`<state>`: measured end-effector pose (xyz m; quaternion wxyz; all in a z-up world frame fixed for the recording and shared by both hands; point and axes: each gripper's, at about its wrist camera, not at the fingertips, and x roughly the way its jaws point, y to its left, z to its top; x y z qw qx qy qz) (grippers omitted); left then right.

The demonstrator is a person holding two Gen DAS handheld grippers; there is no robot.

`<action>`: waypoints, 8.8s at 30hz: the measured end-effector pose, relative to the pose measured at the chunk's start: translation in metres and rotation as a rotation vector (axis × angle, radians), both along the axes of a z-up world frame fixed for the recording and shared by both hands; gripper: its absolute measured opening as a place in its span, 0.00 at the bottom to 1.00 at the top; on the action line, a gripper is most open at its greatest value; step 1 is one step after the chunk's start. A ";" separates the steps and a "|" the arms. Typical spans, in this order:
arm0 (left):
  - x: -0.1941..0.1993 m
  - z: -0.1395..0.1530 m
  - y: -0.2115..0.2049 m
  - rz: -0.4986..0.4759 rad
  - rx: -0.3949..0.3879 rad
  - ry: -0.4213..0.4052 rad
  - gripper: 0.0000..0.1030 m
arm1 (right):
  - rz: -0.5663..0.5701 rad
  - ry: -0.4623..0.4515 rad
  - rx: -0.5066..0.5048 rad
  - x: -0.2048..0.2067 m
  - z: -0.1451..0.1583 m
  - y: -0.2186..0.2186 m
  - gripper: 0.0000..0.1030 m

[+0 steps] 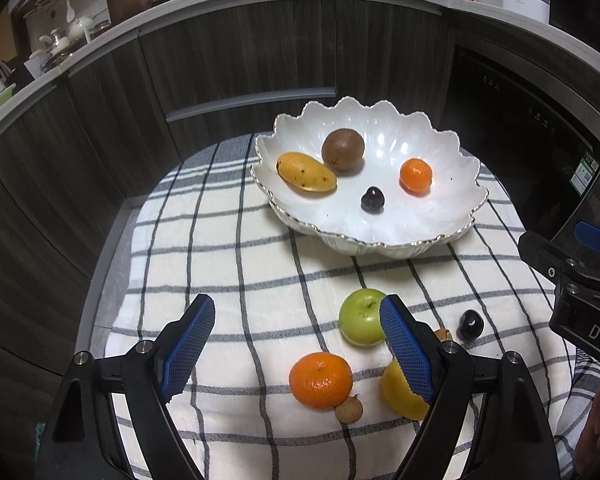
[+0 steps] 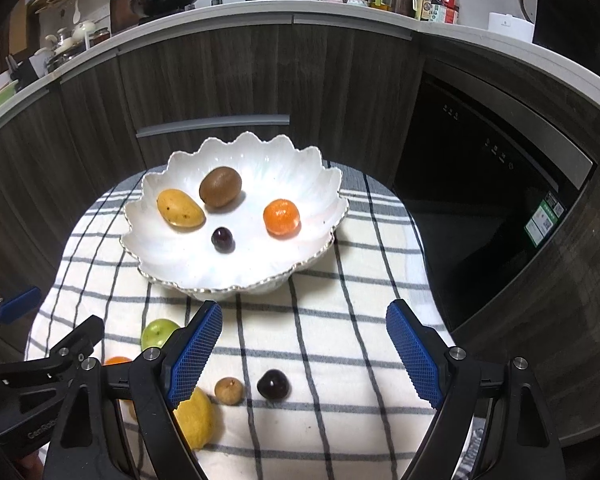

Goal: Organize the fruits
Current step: 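Withdraw both tools from the bowl toward the remaining fruits, then grasp the large mandarin with the left tool while the right tool grasps the lemon, then carry the mandarin with the left tool while the right tool carries the lemon to the bowl, then open both tools to drop the mandarin and lemon into the bowl, then withdraw both tools from the bowl toward the remaining fruits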

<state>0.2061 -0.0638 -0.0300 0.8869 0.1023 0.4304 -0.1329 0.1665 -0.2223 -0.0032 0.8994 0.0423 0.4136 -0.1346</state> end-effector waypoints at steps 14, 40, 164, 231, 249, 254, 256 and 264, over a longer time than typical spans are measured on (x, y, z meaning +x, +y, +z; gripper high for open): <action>-0.005 -0.040 0.003 0.027 0.004 0.061 0.82 | -0.016 0.051 0.023 -0.011 -0.032 0.004 0.82; -0.004 -0.087 0.002 0.002 -0.031 0.198 0.46 | 0.007 0.123 0.048 -0.009 -0.066 0.011 0.82; 0.125 -0.025 -0.043 -0.021 -0.109 0.075 0.46 | 0.124 0.032 0.107 0.119 -0.037 -0.019 0.55; -0.003 0.025 0.001 0.043 -0.107 -0.050 0.93 | -0.001 -0.042 0.083 -0.006 0.004 -0.003 0.82; -0.030 0.003 0.008 0.034 -0.089 -0.040 0.93 | 0.011 -0.042 0.047 -0.032 -0.007 0.005 0.82; -0.040 -0.008 0.013 0.034 -0.082 -0.044 0.93 | 0.015 -0.045 0.022 -0.041 -0.015 0.011 0.82; -0.042 -0.014 0.014 0.034 -0.080 -0.036 0.93 | 0.018 -0.042 0.012 -0.044 -0.020 0.013 0.82; -0.050 -0.039 0.013 0.032 -0.061 -0.009 0.93 | 0.021 -0.036 -0.007 -0.052 -0.038 0.018 0.82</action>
